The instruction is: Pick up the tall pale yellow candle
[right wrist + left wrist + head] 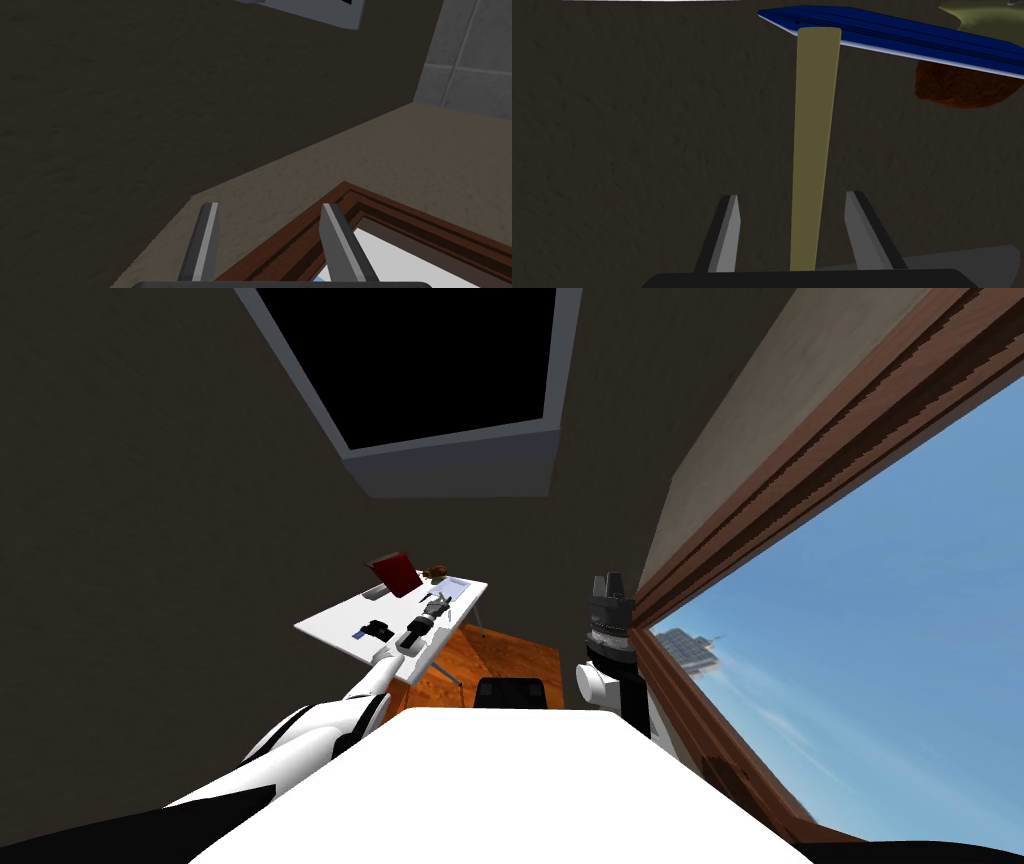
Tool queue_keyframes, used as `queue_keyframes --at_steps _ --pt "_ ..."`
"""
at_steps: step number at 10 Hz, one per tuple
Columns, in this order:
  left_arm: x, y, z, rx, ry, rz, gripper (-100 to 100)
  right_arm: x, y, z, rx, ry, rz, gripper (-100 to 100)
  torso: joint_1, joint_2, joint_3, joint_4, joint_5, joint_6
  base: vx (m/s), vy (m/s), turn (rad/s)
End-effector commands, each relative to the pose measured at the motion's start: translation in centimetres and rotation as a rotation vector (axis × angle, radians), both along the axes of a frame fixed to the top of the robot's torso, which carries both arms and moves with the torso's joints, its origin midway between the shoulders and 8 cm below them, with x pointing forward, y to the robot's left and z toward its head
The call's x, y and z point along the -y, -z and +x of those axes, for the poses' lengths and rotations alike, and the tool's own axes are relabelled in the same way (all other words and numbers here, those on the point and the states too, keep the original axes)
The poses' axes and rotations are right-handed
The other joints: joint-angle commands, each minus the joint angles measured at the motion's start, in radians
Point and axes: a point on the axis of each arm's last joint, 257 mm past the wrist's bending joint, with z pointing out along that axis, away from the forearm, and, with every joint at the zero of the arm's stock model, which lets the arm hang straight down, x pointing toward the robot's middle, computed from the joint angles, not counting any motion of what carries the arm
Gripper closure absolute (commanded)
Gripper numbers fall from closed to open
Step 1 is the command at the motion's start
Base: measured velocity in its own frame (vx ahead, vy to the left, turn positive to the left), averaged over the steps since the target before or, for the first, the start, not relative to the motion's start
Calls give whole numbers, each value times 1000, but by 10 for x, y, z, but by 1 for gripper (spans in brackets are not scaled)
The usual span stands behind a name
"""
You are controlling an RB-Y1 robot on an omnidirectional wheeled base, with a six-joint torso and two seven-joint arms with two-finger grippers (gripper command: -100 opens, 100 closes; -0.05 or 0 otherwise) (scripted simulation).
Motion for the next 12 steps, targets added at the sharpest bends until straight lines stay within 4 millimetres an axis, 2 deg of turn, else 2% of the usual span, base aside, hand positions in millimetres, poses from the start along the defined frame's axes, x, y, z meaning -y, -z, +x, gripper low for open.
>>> queue_keyframes --at_steps 1,4,5,6,7,8,10,12 --pt "0 0 0 0 0 0 100 0 0 0 0 0 0 0 0 0 0 0 0 0 0 0 0" --pt "0 0 0 0 0 3 100 0 0 0 0 0 0 0 1 0 0 0 1 0 0 0 0" --pt "0 0 0 0 0 3 0 0 0 0 0 0 0 0 1 0 0 0 1 0 0 0 0" --pt "1 9 -13 -9 -10 -6 100 0 0 0 0 0 0 0 1 0 0 0 1 0 33 30 -95" --pt "2 8 -13 -6 -8 -4 100 0 0 0 0 0 0 0 3 -2 -2 -1 2 1 36 39 -57" --pt "3 20 -23 -22 -25 -15 100 0 0 0 0 0 0 0 3 -3 -3 -2 3 1 52 49 -75" --pt "5 14 -29 -8 -16 -6 100 0 0 0 0 0 0 0 4 -6 -6 -6 6 3 30 26 -27" --pt "6 21 -46 -15 -28 -9 100 0 0 0 0 0 0 0 3 -6 -7 -8 8 3 33 30 -62"
